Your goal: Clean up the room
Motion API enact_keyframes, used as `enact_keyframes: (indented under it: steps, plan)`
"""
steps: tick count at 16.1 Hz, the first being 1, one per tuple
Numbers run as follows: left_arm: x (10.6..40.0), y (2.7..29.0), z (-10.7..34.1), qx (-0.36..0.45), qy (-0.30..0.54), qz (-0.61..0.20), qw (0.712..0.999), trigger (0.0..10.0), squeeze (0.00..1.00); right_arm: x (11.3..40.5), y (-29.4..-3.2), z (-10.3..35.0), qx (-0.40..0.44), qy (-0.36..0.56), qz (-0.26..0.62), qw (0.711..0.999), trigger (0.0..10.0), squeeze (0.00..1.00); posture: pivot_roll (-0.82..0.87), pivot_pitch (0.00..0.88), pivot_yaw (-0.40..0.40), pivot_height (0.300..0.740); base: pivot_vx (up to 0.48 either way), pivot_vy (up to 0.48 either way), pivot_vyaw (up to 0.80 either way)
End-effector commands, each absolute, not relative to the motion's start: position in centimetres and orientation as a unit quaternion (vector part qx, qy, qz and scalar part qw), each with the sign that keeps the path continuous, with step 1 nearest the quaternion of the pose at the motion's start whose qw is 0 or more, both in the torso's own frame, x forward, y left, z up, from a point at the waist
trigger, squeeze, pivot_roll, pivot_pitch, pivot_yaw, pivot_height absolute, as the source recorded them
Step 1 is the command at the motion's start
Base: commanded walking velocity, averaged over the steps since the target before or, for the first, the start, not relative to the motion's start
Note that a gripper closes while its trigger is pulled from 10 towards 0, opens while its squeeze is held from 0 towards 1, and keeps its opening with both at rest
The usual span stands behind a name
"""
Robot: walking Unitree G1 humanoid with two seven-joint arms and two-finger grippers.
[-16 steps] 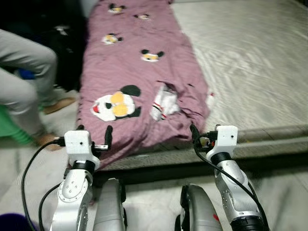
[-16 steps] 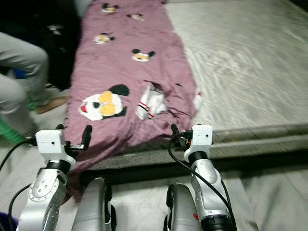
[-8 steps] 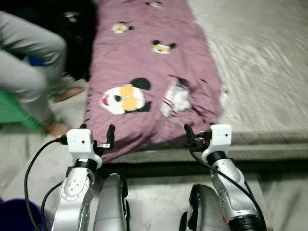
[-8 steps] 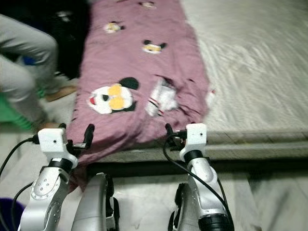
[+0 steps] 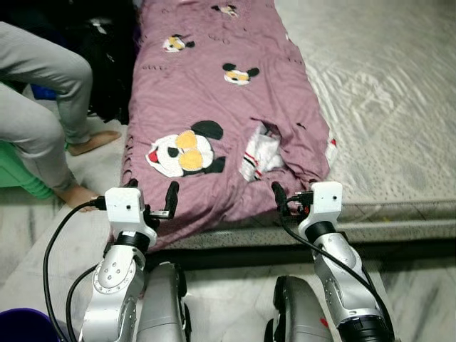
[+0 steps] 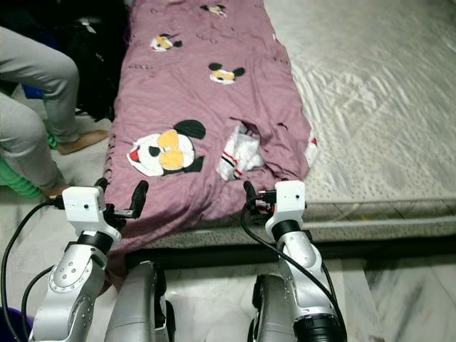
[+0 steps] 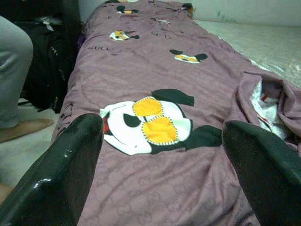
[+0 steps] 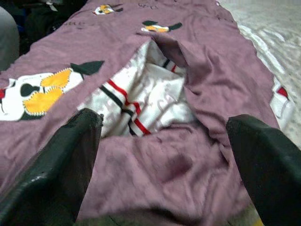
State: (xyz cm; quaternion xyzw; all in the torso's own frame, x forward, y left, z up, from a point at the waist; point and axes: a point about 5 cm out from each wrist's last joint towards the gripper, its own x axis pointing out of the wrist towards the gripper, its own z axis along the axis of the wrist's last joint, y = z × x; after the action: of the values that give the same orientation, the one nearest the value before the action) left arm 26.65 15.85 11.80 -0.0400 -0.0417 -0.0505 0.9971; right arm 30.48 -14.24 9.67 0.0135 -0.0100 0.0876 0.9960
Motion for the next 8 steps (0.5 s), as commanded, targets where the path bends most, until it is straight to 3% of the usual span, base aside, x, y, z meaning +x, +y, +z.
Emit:
enact_keyframes:
  steps: [1, 8]
  plan:
    - [26.53, 16.09, 11.89, -0.033, -0.044, -0.047, 0.997, 10.0, 0.00, 30.46, -14.32, 9.50, 0.018, -0.009, 0.084, 0.996, 10.0, 0.00, -0.04, 0.192, 0.028, 0.597, 0.322, 0.000, 0.00]
    - [26.68, 15.95, 11.82, -0.035, -0.042, -0.052, 0.997, 10.0, 0.00, 30.54, -14.21, 9.68, 0.013, -0.018, 0.086, 0.996, 10.0, 0.00, -0.04, 0.191, 0.029, 0.597, 0.334, 0.000, 0.00]
